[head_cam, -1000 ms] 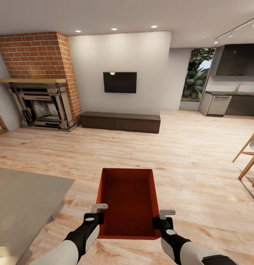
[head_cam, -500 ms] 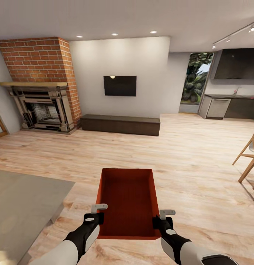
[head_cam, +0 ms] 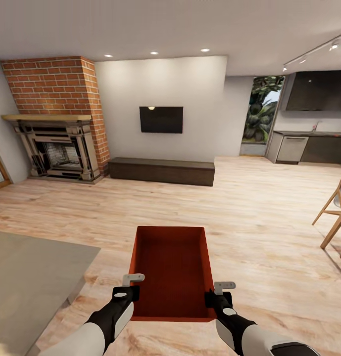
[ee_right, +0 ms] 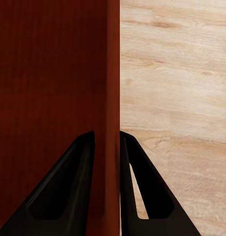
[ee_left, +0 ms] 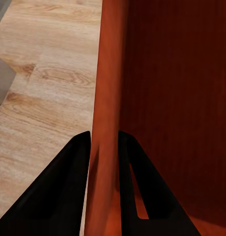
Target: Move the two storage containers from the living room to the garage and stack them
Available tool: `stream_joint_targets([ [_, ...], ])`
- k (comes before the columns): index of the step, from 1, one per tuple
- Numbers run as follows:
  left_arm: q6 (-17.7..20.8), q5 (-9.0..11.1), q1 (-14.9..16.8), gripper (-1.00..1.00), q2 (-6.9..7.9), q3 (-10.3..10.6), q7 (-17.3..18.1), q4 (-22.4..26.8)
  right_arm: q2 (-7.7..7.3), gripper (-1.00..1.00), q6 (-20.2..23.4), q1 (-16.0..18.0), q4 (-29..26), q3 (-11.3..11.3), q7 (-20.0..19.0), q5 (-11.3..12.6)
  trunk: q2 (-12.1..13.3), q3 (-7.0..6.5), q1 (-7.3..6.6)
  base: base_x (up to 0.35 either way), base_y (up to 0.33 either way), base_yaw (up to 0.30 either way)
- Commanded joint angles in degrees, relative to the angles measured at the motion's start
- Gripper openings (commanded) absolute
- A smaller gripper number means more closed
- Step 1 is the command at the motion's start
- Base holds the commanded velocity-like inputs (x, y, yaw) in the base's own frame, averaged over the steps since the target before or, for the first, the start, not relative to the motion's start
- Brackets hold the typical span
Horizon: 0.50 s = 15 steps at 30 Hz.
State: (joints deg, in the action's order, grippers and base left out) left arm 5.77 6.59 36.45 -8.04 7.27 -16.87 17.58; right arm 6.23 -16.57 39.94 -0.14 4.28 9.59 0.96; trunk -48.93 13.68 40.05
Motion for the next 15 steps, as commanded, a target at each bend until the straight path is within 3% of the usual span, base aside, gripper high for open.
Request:
stream_joint_targets([
  [1, 0.5, 0.4, 0.0, -1.00, 0.21, -1.3, -0.8, 0.0, 0.01, -1.00, -0.9, 0.1, -0.1, -1.6, 0.3, 0.0, -0.1, -0.02, 0.01, 0.000, 0.000, 0.000],
  [15, 0.5, 0.4, 0.0, -1.00, 0.19, -1.3, -0.8, 0.0, 0.01, -1.00, -0.9, 0.1, -0.1, -1.6, 0.3, 0.0, -0.1, -1.31, 0.01, 0.000, 0.000, 0.000],
])
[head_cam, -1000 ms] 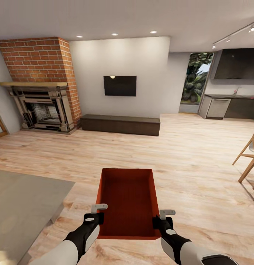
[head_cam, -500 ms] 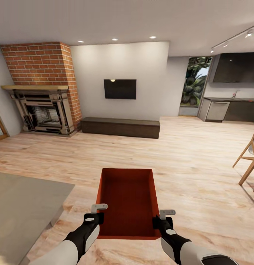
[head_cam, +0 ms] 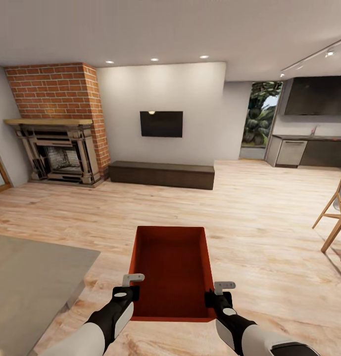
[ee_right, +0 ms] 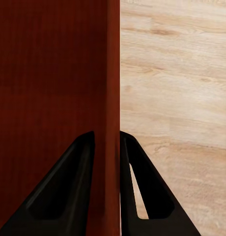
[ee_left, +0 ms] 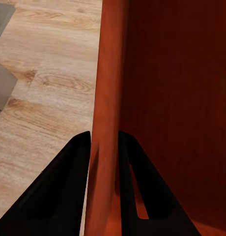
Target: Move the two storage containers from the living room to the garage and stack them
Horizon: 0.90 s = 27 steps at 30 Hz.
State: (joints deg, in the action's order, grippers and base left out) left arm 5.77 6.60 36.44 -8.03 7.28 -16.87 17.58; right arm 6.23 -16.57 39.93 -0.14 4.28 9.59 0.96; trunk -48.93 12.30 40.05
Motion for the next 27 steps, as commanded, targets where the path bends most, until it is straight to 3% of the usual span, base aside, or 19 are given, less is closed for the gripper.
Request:
stream_joint_targets([
  [1, 0.5, 0.3, 0.0, -1.00, 0.19, -1.3, -0.8, 0.0, 0.01, -1.00, -0.9, 0.1, -0.1, -1.6, 0.3, 0.0, -0.1, -0.02, 0.01, 0.000, 0.000, 0.000],
  [27, 0.5, 0.3, 0.0, -1.00, 0.21, -1.3, -0.9, 0.0, 0.01, -1.00, -0.9, 0.1, -0.1, -1.6, 0.3, 0.0, -0.1, -2.41, 0.01, 0.000, 0.000, 0.000],
])
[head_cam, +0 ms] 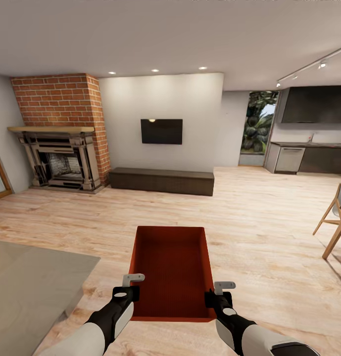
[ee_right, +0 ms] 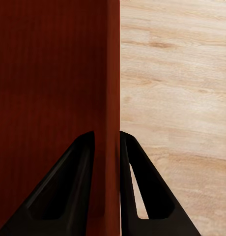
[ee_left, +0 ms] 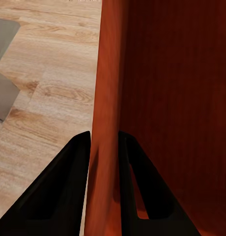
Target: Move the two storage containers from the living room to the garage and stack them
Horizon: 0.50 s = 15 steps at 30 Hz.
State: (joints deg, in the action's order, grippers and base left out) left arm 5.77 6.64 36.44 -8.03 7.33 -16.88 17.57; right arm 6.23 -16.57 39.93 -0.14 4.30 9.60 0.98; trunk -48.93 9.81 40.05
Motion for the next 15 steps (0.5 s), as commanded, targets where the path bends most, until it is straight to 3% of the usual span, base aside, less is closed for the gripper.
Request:
stream_joint_targets([
  [1, 0.5, 0.3, 0.0, -1.00, 0.21, -1.4, -0.9, 0.0, 0.01, -1.00, -0.9, 0.1, -0.1, -1.7, 0.3, 0.0, -0.1, -0.01, 0.01, 0.000, 0.000, 0.000],
  [15, 0.5, 0.3, 0.0, -1.00, 0.21, -1.4, -0.9, 0.0, 0.01, -1.00, -0.9, 0.1, -0.1, -1.7, 0.3, 0.0, -0.1, -1.30, 0.01, 0.000, 0.000, 0.000],
])
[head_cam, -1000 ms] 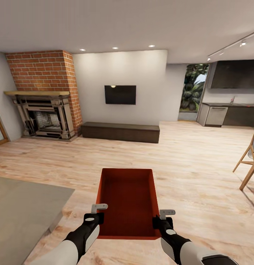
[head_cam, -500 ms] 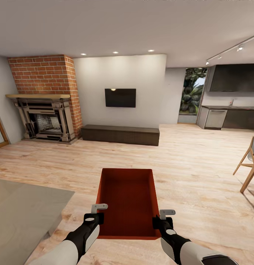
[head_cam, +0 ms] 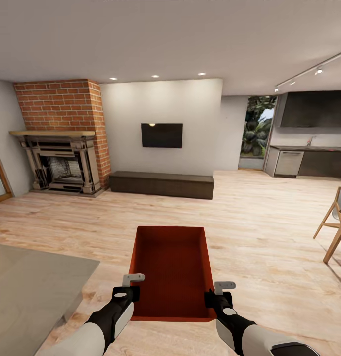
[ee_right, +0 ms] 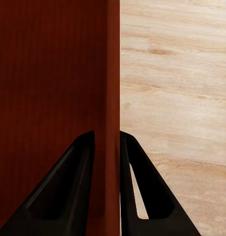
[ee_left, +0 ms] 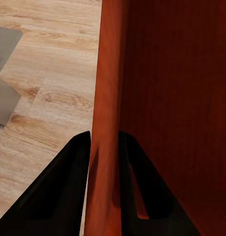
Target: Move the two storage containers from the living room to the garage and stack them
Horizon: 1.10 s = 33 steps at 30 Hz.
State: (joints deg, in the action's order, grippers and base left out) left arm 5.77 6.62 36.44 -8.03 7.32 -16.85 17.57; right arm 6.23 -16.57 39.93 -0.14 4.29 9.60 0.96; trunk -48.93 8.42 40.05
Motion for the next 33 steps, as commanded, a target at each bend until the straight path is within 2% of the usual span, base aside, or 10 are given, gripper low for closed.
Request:
stream_joint_targets([
  [1, 0.5, 0.3, 0.0, -1.00, 0.21, -1.4, -0.9, 0.0, 0.01, -1.00, -0.9, 0.1, -0.1, -1.7, 0.3, 0.0, -0.1, -0.01, 0.01, 0.000, 0.000, 0.000],
  [21, 0.5, 0.3, 0.0, -1.00, 0.21, -1.3, -1.1, 0.0, 0.01, -1.00, -0.9, 0.1, -0.1, -1.7, 0.3, 0.0, -0.1, -1.85, 0.01, 0.000, 0.000, 0.000],
  [33, 0.5, 0.3, 0.0, -1.00, 0.21, -1.4, -1.1, 0.1, 0.02, -1.00, -0.8, 0.1, -0.1, -1.7, 0.3, 0.0, -0.1, -2.01, 0.01, 0.000, 0.000, 0.000],
])
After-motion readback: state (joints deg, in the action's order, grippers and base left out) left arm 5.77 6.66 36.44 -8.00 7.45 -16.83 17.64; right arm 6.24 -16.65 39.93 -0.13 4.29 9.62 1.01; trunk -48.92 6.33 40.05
